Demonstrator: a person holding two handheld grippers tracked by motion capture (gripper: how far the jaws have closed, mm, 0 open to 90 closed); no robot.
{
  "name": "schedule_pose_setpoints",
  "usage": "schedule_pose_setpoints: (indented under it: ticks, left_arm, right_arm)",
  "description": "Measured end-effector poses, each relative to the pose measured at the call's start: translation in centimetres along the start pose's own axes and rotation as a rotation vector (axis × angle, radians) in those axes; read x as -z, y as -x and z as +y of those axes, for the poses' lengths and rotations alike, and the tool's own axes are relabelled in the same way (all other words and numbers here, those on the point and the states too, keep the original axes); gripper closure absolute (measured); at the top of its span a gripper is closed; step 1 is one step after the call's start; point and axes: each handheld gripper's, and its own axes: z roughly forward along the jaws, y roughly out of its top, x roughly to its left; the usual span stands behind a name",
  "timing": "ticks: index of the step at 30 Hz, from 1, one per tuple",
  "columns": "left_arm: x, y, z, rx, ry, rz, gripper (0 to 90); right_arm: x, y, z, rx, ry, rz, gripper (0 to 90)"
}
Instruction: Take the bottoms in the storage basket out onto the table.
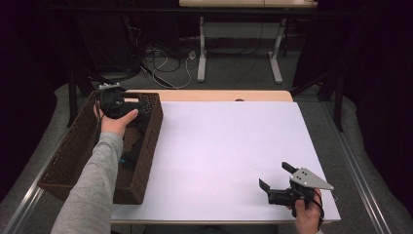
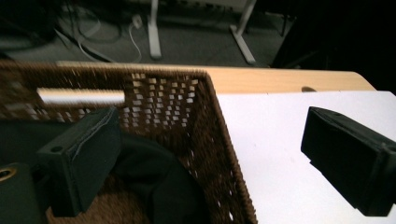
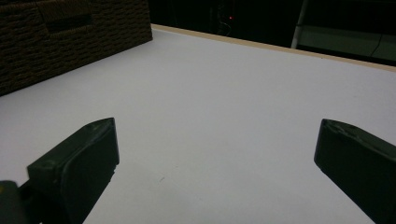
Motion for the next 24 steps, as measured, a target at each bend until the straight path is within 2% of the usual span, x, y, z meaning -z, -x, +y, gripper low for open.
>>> schedule_pose_setpoints:
  ticks: [1,6,7,8,18,24]
  left_arm:
    - [-0.3,-0.2,-0.1,0.016,-0.005,-0.009,5.5]
    - [-1.1,-0.9,-0.5,0.007,-0.053,-0.011,10.8]
    - [-1.1,-1.0,-0.5,0.01,-0.063,-0.013,15.1]
    - [-1.2,-1.2,-0.6,0.011,-0.061,-0.01,15.1]
    - [-2.4,-2.6,-2.1,0.036,-0.163,-0.024,16.0]
    - [-3.1,-2.9,-2.7,0.014,-0.232,-0.012,18.4]
  right_arm:
    - [0.0,0.0,0.0,0.0,-0.001,0.0,0.0]
    - [0.0,-0.1,0.0,-0.003,-0.014,0.005,0.0]
    - [0.0,0.0,0.0,-0.003,-0.015,0.006,0.0]
    - [0.0,0.0,0.0,-0.003,-0.015,0.006,0.0]
    - [-0.1,0.0,-0.1,-0.006,-0.022,0.009,0.0]
    - [-0.2,0.0,-0.1,-0.002,-0.025,0.01,0.1]
